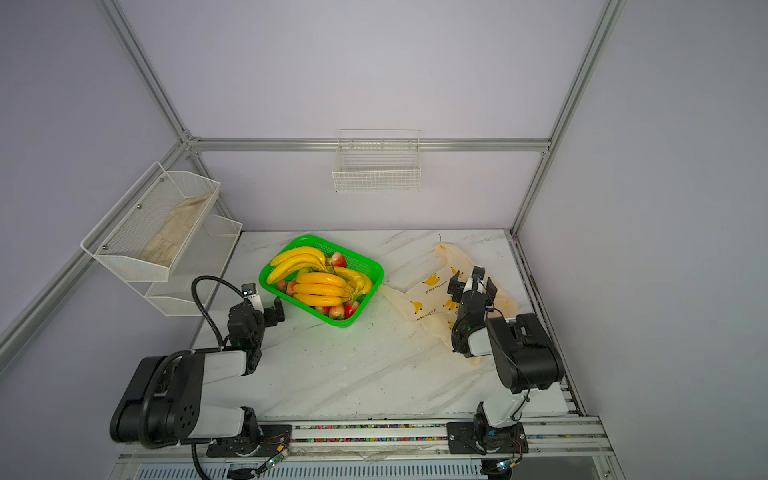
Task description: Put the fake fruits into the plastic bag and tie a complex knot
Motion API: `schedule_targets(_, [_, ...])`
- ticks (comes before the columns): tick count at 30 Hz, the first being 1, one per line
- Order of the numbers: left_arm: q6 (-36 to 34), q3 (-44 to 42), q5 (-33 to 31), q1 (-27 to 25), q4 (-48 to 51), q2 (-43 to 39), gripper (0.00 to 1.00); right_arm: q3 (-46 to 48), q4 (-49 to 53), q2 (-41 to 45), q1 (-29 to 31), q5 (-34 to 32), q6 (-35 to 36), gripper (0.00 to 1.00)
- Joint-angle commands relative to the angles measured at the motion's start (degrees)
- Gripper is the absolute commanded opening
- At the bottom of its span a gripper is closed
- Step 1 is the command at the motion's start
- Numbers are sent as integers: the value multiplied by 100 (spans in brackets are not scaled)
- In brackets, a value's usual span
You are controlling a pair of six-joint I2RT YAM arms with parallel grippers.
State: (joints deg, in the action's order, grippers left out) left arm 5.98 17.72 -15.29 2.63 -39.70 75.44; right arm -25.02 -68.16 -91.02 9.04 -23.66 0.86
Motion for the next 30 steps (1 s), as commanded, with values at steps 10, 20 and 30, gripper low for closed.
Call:
schedule_targets(10, [3002,1310,1088,-236,3306,-1569,100,-1968,4647,1882,898,1336,-1375,95])
schedule_targets(20, [3182,2172,2110,-1563,6141,-2407,95,-3937,7259,207,1224,2065,-1023,86])
schedule_targets(30, [2718,2544,3969,-2275,6129,-1910,98,-5128,7946,-1522,1103,766,-1413,93])
